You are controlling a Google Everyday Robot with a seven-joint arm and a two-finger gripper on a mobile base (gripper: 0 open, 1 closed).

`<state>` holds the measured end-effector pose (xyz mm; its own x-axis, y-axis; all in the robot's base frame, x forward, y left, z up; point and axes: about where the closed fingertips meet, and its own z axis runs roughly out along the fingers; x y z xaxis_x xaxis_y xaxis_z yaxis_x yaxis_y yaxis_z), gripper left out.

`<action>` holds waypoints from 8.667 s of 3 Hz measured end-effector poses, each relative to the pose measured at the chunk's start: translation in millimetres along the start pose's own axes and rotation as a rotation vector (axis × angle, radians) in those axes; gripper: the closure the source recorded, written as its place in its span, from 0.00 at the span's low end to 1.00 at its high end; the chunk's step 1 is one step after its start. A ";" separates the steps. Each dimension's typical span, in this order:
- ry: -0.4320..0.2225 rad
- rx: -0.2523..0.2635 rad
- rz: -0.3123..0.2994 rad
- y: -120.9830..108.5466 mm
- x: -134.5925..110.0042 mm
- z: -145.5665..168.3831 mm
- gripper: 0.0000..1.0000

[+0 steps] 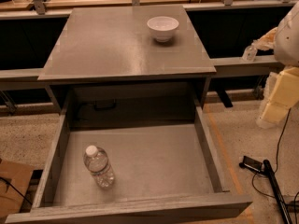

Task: Pick water bottle from top drawer and place on counter

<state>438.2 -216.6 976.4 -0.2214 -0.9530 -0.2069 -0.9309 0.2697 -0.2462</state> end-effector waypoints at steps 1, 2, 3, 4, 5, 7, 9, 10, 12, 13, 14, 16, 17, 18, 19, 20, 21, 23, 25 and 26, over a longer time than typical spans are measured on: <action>0.000 0.000 0.000 0.0 0.0 0.0 0.00; -0.100 -0.015 -0.007 -3.4 -7.9 9.8 0.00; -0.301 -0.047 -0.045 -11.2 -56.2 38.2 0.00; -0.502 -0.085 -0.064 -19.3 -122.0 80.2 0.00; -0.574 -0.106 -0.049 -18.1 -166.8 109.8 0.00; -0.533 -0.161 -0.067 7.0 -147.2 108.3 0.00; -0.604 -0.307 -0.021 85.4 -140.4 171.6 0.00; -0.703 -0.327 0.062 108.3 -164.2 233.7 0.00; -0.776 -0.362 0.222 126.4 -196.6 317.1 0.00; -0.850 -0.403 0.267 133.5 -230.5 336.9 0.00; -0.939 -0.464 0.290 144.2 -266.1 342.8 0.00; -1.106 -0.485 0.229 142.0 -316.9 306.1 0.16; -1.133 -0.507 0.214 148.6 -322.7 297.4 0.39; -1.143 -0.522 0.216 153.0 -322.3 294.0 0.62; -1.148 -0.471 0.239 131.1 -304.8 278.9 0.85; -1.121 -0.348 0.244 85.2 -266.9 242.3 1.00; -1.034 -0.195 0.181 29.3 -234.0 179.8 1.00; -0.995 -0.060 0.163 -8.8 -211.5 130.5 1.00; -1.003 0.103 -0.057 -83.3 -239.1 118.1 1.00; -0.968 0.191 -0.237 -133.8 -271.3 111.2 1.00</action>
Offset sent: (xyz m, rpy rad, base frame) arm 0.0235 0.0222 -0.0223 0.3150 -0.0250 0.1143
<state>655.0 21.2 960.2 0.3728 -0.4860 -0.7904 -0.8394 0.1865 -0.5105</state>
